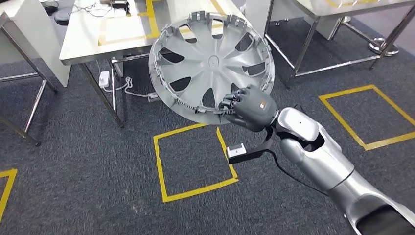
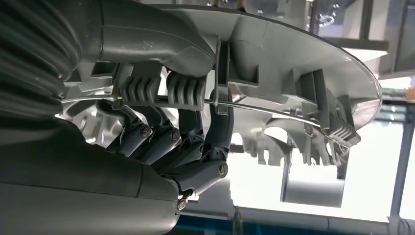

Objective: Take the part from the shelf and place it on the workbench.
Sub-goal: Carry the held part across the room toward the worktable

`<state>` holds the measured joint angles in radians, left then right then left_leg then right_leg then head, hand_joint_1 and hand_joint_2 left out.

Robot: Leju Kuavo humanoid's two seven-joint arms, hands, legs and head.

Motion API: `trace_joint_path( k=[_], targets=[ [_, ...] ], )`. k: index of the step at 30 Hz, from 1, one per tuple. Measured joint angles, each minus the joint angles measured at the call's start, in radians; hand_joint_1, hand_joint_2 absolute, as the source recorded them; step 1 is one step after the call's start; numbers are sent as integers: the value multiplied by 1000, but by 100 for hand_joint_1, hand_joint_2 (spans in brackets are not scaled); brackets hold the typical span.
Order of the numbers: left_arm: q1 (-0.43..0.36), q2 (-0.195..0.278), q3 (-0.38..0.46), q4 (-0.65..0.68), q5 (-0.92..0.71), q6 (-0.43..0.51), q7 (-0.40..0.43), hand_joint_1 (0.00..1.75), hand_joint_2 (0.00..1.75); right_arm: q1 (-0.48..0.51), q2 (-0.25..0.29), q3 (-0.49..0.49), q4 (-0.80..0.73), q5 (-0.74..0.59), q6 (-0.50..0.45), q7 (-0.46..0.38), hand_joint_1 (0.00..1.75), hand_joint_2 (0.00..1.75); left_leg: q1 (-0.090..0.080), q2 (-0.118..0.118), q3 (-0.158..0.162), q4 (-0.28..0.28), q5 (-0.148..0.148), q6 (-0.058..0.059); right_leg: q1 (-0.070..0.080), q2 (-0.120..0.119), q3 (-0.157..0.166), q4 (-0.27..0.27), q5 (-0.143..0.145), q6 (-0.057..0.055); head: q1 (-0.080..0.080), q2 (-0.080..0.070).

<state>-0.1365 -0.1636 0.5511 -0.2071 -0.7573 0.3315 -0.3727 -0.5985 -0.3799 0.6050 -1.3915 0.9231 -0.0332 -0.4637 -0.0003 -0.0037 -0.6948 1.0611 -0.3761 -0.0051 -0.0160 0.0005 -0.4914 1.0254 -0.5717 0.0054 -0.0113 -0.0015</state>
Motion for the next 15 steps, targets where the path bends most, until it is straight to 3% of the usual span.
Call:
trace_joint_path(
  k=[2,4,6,8,9,10,11,13,15],
  targets=[
    [-1,0,0,0,0,1,0,0,175,-1,0,-2,0,0,-1,0,175,175,-2,-1,14,-15,-21,12,0,0,8,-1,3,12,1,0],
    [-1,1,0,0,-1,2,-1,0,175,-3,0,-4,0,0,-2,-3,175,175,3,-4,31,-25,-30,25,-2,0,-9,40,17,21,4,0],
    [-1,1,1,-1,-2,2,-1,0,175,-6,0,-4,1,-1,0,-8,175,175,6,-8,50,-33,-42,35,-3,0,-78,143,10,27,8,0],
    [0,0,2,0,-4,3,0,0,175,-8,0,-4,5,-1,3,-12,175,175,6,-12,66,-35,-57,38,-2,1,-166,246,-38,31,9,0],
    [2,0,2,0,-5,3,0,0,175,-8,0,-4,7,-1,4,-14,175,175,5,-15,77,-34,-67,38,-2,1,-198,269,-59,32,9,0],
    [4,-1,2,0,-6,4,1,0,175,-8,0,-4,9,-1,4,-14,175,175,5,-17,90,-34,-77,37,-1,1,-216,263,-61,32,10,0],
    [6,-1,3,1,-7,4,2,0,175,-8,0,-4,11,-2,4,-15,175,175,5,-18,105,-34,-88,36,-2,1,-219,226,-37,31,10,0],
    [6,-2,3,1,-10,4,2,0,175,-8,-1,-4,12,-3,4,-15,175,175,4,-20,136,-31,-112,30,-1,-1,-198,99,76,25,11,0],
    [6,-3,3,2,-13,4,3,0,175,-6,-4,-3,14,-5,3,-13,175,175,2,-23,154,-29,-133,18,4,-2,-179,17,151,15,12,0]
  ],
)
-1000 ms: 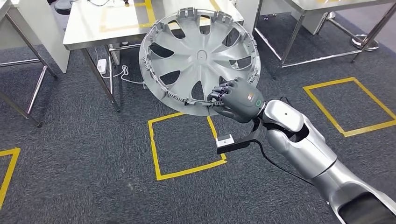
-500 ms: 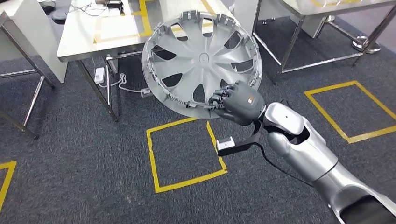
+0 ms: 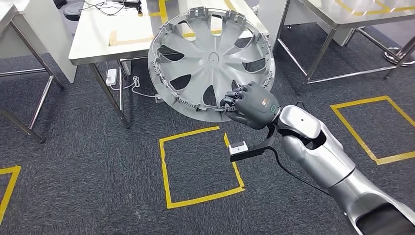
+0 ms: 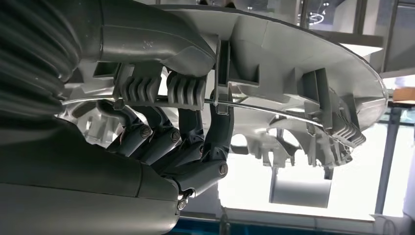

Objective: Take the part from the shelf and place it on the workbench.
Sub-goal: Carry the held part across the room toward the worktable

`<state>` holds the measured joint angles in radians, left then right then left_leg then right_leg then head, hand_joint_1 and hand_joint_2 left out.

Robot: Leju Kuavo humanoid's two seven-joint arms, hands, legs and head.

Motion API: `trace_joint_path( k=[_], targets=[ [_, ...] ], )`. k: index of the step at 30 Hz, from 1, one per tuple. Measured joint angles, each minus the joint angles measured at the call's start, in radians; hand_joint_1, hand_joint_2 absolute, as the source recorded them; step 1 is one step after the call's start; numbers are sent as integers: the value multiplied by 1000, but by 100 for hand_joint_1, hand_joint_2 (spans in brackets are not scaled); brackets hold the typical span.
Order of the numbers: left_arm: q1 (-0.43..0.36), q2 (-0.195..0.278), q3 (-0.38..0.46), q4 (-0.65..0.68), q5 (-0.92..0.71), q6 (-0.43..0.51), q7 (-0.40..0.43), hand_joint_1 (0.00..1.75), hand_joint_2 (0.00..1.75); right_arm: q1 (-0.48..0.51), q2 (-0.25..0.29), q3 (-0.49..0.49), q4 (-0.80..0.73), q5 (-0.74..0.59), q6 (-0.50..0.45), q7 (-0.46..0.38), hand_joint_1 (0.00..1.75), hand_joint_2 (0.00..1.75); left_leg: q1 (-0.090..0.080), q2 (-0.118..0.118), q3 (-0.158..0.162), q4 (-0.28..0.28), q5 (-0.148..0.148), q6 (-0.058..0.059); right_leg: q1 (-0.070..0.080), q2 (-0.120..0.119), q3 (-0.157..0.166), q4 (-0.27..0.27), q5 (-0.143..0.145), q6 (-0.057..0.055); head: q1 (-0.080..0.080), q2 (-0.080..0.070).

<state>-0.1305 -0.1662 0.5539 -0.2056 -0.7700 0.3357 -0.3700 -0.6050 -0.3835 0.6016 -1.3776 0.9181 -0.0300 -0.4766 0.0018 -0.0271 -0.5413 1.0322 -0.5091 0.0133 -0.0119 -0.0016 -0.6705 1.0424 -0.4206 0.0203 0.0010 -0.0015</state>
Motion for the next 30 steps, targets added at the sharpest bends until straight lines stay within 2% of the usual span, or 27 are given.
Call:
trace_joint_path(
  k=[1,3,5,6,8,9,10,11,12,13,14,15,16,19,20,21,23,24,25,26,27,29,30],
  targets=[
    [0,0,0,0,-2,0,0,0,175,1,-2,0,1,-1,0,1,175,175,-1,-1,6,4,-6,-7,2,1,4,-12,10,-7,0,0],
    [0,0,0,0,-4,0,1,0,175,1,-4,-1,0,-2,-2,2,175,175,-1,1,12,9,-15,-20,2,3,19,-14,5,-21,1,0],
    [-3,0,0,-1,-5,0,1,0,175,0,-5,-2,-2,-2,-3,2,175,175,0,8,-4,52,-22,-30,-2,4,38,-18,-3,-34,0,0],
    [-5,0,0,-1,-5,0,1,0,175,0,-5,-2,-2,-3,-3,3,175,175,1,12,-35,104,-34,-35,-3,4,47,-19,-9,-39,0,0],
    [-7,0,0,0,-5,0,0,0,175,3,-6,-2,-3,-3,-3,3,175,175,3,16,-121,233,-78,-43,-3,5,61,-19,-24,-44,-1,0],
    [-6,0,0,0,-5,0,0,0,175,5,-6,-2,-3,-3,-3,3,175,175,4,17,-162,281,-100,-46,-3,5,69,-19,-32,-44,-1,0],
    [-4,0,0,0,-5,0,0,0,175,7,-6,-2,-3,-3,-2,2,175,175,4,18,-185,293,-105,-47,-3,6,80,-19,-42,-43,-1,0],
    [-3,0,1,0,-5,0,0,0,175,9,-6,-2,-3,-3,-2,1,175,175,4,18,-190,271,-89,-45,-3,7,93,-19,-52,-41,-1,0],
    [-2,0,1,0,-4,0,0,0,175,9,-6,-2,-3,-3,-2,1,175,175,4,19,-181,216,-49,-41,-3,7,108,-19,-63,-39,-1,0],
    [-1,1,2,1,-4,0,-1,0,175,9,-6,-2,-3,-3,-2,1,175,175,4,21,-164,143,10,-37,-3,7,121,-19,-75,-35,-1,0],
    [-1,1,3,1,-4,0,-1,0,175,8,-6,-2,-2,-3,-1,1,175,175,3,23,-150,80,54,-31,-2,7,133,-18,-85,-31,-1,0],
    [0,1,3,1,-3,0,-1,0,175,7,-6,-2,-2,-4,-1,2,175,175,2,24,-138,34,86,-26,-1,7,140,-18,-96,-24,-1,0],
    [1,1,4,2,-3,0,-1,0,175,5,-6,-2,-1,-4,-1,2,175,175,1,25,-133,11,101,-19,1,7,145,-17,-102,-18,-1,0],
    [2,1,6,2,-2,0,-3,0,175,3,-6,-3,-1,-5,-2,1,175,175,2,23,-114,6,93,3,1,7,152,-4,-110,-1,0,0],
    [1,1,6,1,-2,0,-4,0,175,1,-7,-3,-1,-6,-2,-1,175,175,3,22,-104,5,89,10,1,6,141,22,-116,2,1,0],
    [-1,0,7,1,-2,0,-5,0,175,1,-7,-3,-1,-7,-3,-1,175,175,4,20,-96,3,84,15,0,5,115,67,-127,6,2,0],
    [-3,0,8,1,-2,0,-6,0,175,3,-10,-3,-1,-10,-5,-1,175,175,2,16,-84,3,72,21,0,5,34,188,-166,10,3,0],
    [-2,0,8,1,-2,0,-7,0,175,6,-12,-3,-1,-11,-6,-2,175,175,1,15,-78,3,65,22,0,5,-7,234,-183,11,3,0],
    [1,0,9,1,-2,0,-7,0,175,9,-14,-3,-1,-11,-7,-2,175,175,-1,13,-69,3,57,23,1,5,-36,256,-190,10,3,0],
    [3,0,9,1,-2,0,-7,0,175,10,-16,-3,0,-13,-7,-4,175,175,-3,12,-58,3,48,23,1,5,-49,245,-176,8,3,0],
    [4,0,9,1,-2,0,-7,0,175,10,-18,-3,0,-14,-7,-5,175,175,-4,11,-45,3,38,23,3,5,-45,202,-140,3,3,0],
    [4,0,10,1,-2,0,-7,0,175,5,-22,-3,0,-18,-4,-7,175,175,-8,10,-18,4,18,19,10,4,-13,71,-40,-11,3,0],
    [3,-1,10,1,-2,0,-7,0,175,0,-25,-3,0,-19,-1,-7,175,175,-9,9,-10,4,9,15,14,4,1,22,-12,-17,3,0]
  ],
)
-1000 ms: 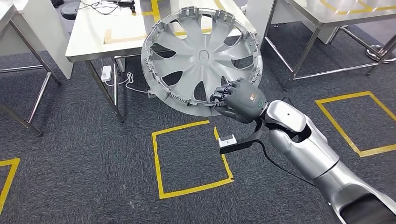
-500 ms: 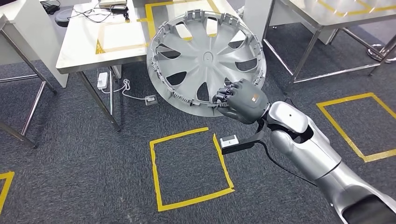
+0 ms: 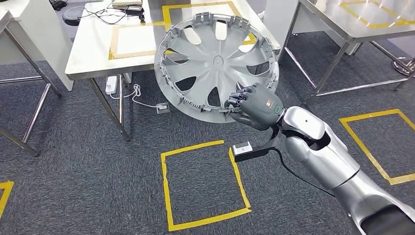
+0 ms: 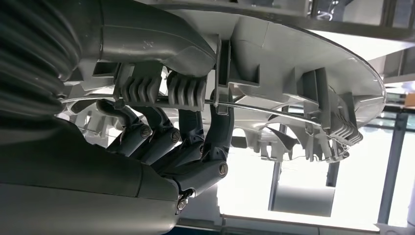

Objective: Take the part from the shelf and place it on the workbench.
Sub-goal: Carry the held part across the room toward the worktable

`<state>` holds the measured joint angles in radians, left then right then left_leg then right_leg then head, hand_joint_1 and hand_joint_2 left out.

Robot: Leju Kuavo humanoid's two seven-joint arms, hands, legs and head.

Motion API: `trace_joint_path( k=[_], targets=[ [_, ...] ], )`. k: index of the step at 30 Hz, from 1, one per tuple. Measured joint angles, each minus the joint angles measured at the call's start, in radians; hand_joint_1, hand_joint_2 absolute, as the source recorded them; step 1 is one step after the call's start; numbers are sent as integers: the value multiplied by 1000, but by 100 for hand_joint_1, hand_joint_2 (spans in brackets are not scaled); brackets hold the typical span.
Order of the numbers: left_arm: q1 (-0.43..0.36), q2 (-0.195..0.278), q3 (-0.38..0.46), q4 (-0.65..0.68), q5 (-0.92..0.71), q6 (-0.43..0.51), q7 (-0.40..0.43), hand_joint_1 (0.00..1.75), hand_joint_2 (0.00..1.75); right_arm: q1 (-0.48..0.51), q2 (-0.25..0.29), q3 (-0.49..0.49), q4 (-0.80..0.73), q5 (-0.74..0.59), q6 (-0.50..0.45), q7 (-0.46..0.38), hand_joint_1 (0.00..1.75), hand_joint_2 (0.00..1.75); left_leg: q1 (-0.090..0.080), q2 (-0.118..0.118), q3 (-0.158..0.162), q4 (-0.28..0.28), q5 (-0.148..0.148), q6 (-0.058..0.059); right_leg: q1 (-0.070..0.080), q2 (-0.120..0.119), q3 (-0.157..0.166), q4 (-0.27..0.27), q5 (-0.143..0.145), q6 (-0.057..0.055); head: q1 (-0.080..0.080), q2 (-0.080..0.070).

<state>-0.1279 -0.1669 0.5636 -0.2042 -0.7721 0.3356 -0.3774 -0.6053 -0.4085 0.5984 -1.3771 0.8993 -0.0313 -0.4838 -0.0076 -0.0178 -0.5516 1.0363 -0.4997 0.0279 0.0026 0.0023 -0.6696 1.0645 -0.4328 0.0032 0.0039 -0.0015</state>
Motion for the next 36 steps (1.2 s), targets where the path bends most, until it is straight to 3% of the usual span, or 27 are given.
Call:
trace_joint_path(
  k=[1,5,7,9,10,11,12,14,16,19,21,25,26,27,29,30,32,36],
  targets=[
    [-1,0,0,0,0,-1,0,0,175,-8,-3,-1,0,-1,4,-1,175,175,-1,0,5,-2,-7,-5,4,0,9,-30,15,-5,0,0],
    [0,0,1,0,-1,-2,-3,0,175,-47,-14,-8,1,-8,24,-15,175,175,-3,2,9,29,-21,-30,-2,2,40,-49,9,-26,0,0],
    [-1,0,1,0,-1,-3,-4,0,175,-74,-15,-8,3,-15,43,-21,175,175,1,4,-37,112,-55,-42,-5,2,56,-50,3,-34,-2,0],
    [-2,0,1,0,-1,-3,-4,0,175,-102,-16,-7,6,-20,64,-25,175,175,7,6,-117,229,-99,-51,-5,2,65,-50,-8,-37,-2,0],
    [-1,0,1,0,-1,-3,-3,0,175,-114,-15,-6,7,-21,74,-25,175,175,9,7,-149,264,-106,-53,-5,3,71,-50,-15,-35,-2,0],
    [0,0,2,0,-1,-3,-2,0,175,-125,-15,-5,9,-22,83,-25,175,175,10,7,-166,266,-93,-54,-6,4,80,-50,-22,-34,-2,0],
    [0,0,2,0,-1,-3,-2,0,175,-137,-15,-3,10,-23,91,-25,175,175,11,8,-164,232,-57,-54,-7,4,91,-49,-30,-31,-2,0],
    [1,0,2,0,-1,-3,-1,0,175,-161,-13,2,12,-29,104,-24,175,175,11,11,-128,103,42,-50,-8,3,113,-49,-47,-24,-2,0],
    [0,0,2,1,-1,-3,-1,0,175,-185,-10,10,16,-37,113,-21,175,175,8,13,-101,12,80,-40,-6,3,121,-48,-60,-14,-2,0],
    [0,-1,3,1,0,-2,-1,0,175,-208,-8,24,22,-49,116,-19,175,175,8,13,-85,-8,74,-16,-4,3,123,-38,-67,3,-1,0],
    [0,-2,4,1,0,-2,-2,0,175,-216,-7,31,24,-56,112,-21,175,175,12,11,-70,-12,69,-4,-5,2,106,4,-83,14,0,0],
    [0,-4,5,1,-1,-1,-3,0,175,-214,-7,47,32,-63,98,-24,175,175,13,7,-53,-12,51,4,-11,1,-44,223,-152,25,2,0],
    [2,-4,5,1,-1,-1,-3,0,175,-210,-7,50,34,-65,93,-24,175,175,13,7,-47,-11,45,3,-11,1,-65,234,-141,25,2,0],
    [4,-4,6,1,-2,-1,-3,0,175,-206,-8,53,35,-67,89,-24,175,175,13,7,-39,-10,38,1,-12,1,-67,208,-109,26,2,0],
    [4,-6,6,1,-5,-1,-3,0,175,-199,-12,56,35,-72,81,-21,175,175,13,7,-19,-8,21,-5,-13,-1,-30,78,-13,25,2,0],
    [4,-7,6,1,-7,-1,-3,0,175,-196,-16,57,35,-76,78,-18,175,175,12,6,-13,-7,14,-9,-11,-3,-9,16,9,22,2,0],
    [4,-8,7,1,-11,-1,-3,0,175,-188,-25,59,34,-82,73,-12,175,175,10,5,-8,-5,4,-22,-5,-5,12,-39,17,11,4,0],
    [4,-8,8,1,-16,0,-3,0,175,-168,-46,59,22,-93,65,-8,175,175,9,8,-13,30,-19,-44,-9,-1,36,-44,10,-17,3,0]
  ],
)
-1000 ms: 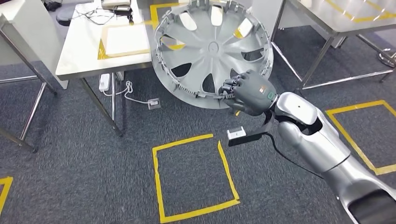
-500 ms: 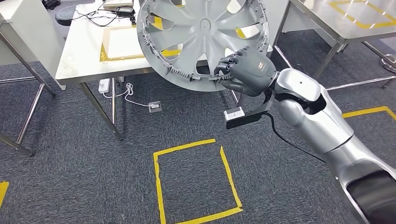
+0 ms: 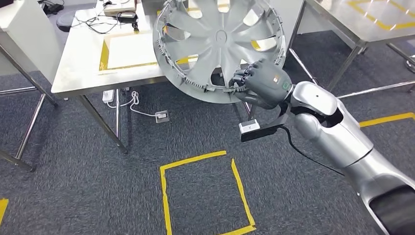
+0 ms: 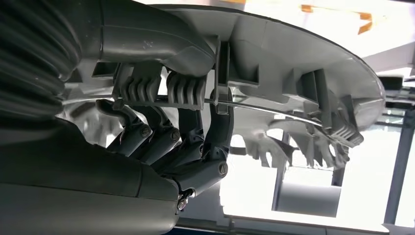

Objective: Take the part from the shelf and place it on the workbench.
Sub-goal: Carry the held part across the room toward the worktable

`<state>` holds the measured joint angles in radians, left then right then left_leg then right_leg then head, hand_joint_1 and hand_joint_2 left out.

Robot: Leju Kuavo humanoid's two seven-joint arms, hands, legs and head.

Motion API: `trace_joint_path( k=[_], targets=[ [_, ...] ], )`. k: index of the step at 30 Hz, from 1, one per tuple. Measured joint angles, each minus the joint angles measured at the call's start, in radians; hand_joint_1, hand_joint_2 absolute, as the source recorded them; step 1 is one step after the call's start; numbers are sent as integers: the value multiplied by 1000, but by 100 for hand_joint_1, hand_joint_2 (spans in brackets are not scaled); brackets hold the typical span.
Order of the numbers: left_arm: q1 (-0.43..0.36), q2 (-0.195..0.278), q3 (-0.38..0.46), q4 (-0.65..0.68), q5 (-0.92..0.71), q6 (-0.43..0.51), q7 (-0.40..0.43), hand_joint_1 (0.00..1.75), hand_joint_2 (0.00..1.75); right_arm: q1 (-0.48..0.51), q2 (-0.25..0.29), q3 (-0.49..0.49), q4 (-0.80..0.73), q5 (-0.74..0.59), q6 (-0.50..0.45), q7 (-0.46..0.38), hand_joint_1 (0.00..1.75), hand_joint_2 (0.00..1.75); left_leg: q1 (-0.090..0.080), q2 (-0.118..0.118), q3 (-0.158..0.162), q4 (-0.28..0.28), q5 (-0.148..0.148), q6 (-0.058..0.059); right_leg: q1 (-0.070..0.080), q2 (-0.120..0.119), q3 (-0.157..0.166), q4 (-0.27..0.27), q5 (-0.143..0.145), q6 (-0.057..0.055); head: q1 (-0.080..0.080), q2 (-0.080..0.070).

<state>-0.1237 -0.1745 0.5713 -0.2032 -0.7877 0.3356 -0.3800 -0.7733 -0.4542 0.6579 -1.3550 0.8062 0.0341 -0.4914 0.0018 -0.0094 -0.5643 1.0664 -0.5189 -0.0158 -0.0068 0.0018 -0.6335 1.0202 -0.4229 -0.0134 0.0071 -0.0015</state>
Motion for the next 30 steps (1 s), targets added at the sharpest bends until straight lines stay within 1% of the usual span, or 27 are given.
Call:
trace_joint_path(
  k=[1,2,3,4,5,6,7,8,9,10,11,12,14,15,16,17,18,19,20,21,22,23,24,25,26,29,30],
  targets=[
    [-1,0,0,0,-1,0,0,0,175,6,-6,0,-5,-3,-2,1,175,175,1,2,-22,41,-18,-5,-1,1,7,0,-4,-5,-1,0],
    [-1,0,0,0,-1,0,0,0,175,15,-13,0,-10,-6,-4,1,175,175,2,3,-55,101,-41,-9,-1,1,13,-1,-8,-9,-2,0],
    [-1,0,0,0,-2,0,0,0,175,26,-20,0,-14,-8,-6,2,175,175,2,4,-96,166,-64,-11,0,1,17,0,-14,-11,-3,0],
    [0,0,0,0,-4,0,0,0,175,37,-27,0,-19,-10,-8,2,175,175,2,4,-134,217,-77,-12,1,2,22,0,-19,-12,-2,0],
    [2,-1,0,0,-5,0,0,0,175,48,-34,0,-24,-12,-10,1,175,175,2,4,-160,240,-73,-11,1,3,28,1,-26,-12,-3,0],
    [4,-1,0,1,-6,0,0,0,175,57,-40,0,-29,-13,-11,1,175,175,2,4,-167,226,-49,-9,2,4,36,1,-32,-11,-3,0],
    [4,-1,0,1,-7,0,0,0,175,64,-45,0,-35,-14,-12,0,175,175,2,4,-155,175,-4,-4,2,6,46,2,-40,-10,-3,0],
    [5,-1,0,1,-8,0,-1,0,175,71,-50,-1,-41,-15,-13,1,175,175,0,4,-135,105,47,2,3,6,55,2,-48,-8,-3,0],
    [4,-1,0,1,-8,0,-2,0,175,78,-54,-2,-46,-16,-15,2,175,175,-3,4,-114,42,79,8,4,7,62,2,-54,-5,-3,0],
    [3,-1,0,1,-8,0,-3,0,175,86,-58,-3,-50,-16,-17,4,175,175,-6,4,-98,-5,97,14,4,7,65,2,-60,-1,-3,0],
    [3,-1,0,1,-8,0,-4,0,175,93,-63,-5,-55,-16,-20,7,175,175,-9,3,-90,-29,101,19,4,7,65,2,-64,5,-2,0],
    [3,-2,0,1,-8,0,-5,0,175,100,-67,-7,-60,-16,-23,9,175,175,-11,3,-86,-33,94,23,5,7,65,1,-67,11,-2,0],
    [5,-3,1,0,-9,0,-6,0,175,112,-77,-13,-72,-16,-25,9,175,175,-8,1,-76,-40,98,32,4,7,67,3,-75,24,-2,0],
    [4,-3,1,0,-9,0,-6,0,175,115,-81,-17,-78,-16,-26,9,175,175,-6,1,-70,-44,96,38,4,6,62,20,-85,29,-1,0],
    [2,-4,2,0,-9,0,-6,0,175,118,-85,-20,-82,-17,-27,9,175,175,-2,1,-63,-48,94,43,3,5,44,56,-103,35,1,0],
    [1,-5,2,0,-10,0,-7,0,175,123,-88,-22,-85,-17,-27,11,175,175,-1,0,-57,-50,90,47,1,4,10,116,-126,40,3,0],
    [0,-6,2,-1,-10,0,-6,0,175,128,-90,-23,-86,-16,-28,13,175,175,0,0,-52,-50,85,49,-1,4,-32,186,-149,45,4,0],
    [0,-7,2,0,-11,0,-6,0,175,135,-92,-24,-87,-16,-28,15,175,175,0,0,-47,-49,79,50,-2,4,-74,248,-162,48,4,0],
    [2,-7,2,0,-11,0,-5,0,175,143,-93,-25,-89,-15,-29,16,175,175,0,-1,-41,-48,73,49,-4,4,-103,283,-158,50,4,0],
    [4,-8,2,0,-11,0,-4,0,175,149,-95,-27,-91,-15,-29,16,175,175,1,-1,-33,-46,65,48,-6,3,-113,278,-133,51,4,0],
    [4,-8,2,0,-11,0,-2,0,175,154,-96,-29,-93,-15,-30,15,175,175,1,-1,-23,-44,56,46,-7,3,-104,234,-90,52,4,0],
    [4,-9,2,0,-11,0,-1,0,175,156,-98,-31,-96,-14,-30,15,175,175,2,-1,-13,-41,47,43,-9,2,-80,163,-40,51,4,0],
    [2,-10,2,0,-11,0,0,0,175,158,-99,-32,-98,-14,-29,15,175,175,0,-2,-8,-38,37,38,-8,0,-53,96,-6,51,4,0],
    [1,-10,2,0,-11,1,0,0,175,158,-99,-34,-100,-14,-29,15,175,175,-1,-3,-4,-35,29,32,-7,0,-31,45,12,46,4,0],
    [0,-11,2,0,-11,1,0,0,175,159,-99,-36,-101,-13,-29,16,175,175,-3,-3,-3,-34,24,26,-5,0,-19,17,15,40,4,0],
    [1,-11,2,0,-9,2,-1,0,175,157,-99,-42,-102,-10,-28,14,175,175,-4,-2,1,-35,13,10,-5,3,-9,8,-2,19,4,0],
    [1,-11,2,-1,-8,2,-2,0,175,156,-99,-44,-102,-10,-27,13,175,175,-3,-1,-2,-21,4,5,-7,2,-2,6,-6,11,3,0]
  ],
)
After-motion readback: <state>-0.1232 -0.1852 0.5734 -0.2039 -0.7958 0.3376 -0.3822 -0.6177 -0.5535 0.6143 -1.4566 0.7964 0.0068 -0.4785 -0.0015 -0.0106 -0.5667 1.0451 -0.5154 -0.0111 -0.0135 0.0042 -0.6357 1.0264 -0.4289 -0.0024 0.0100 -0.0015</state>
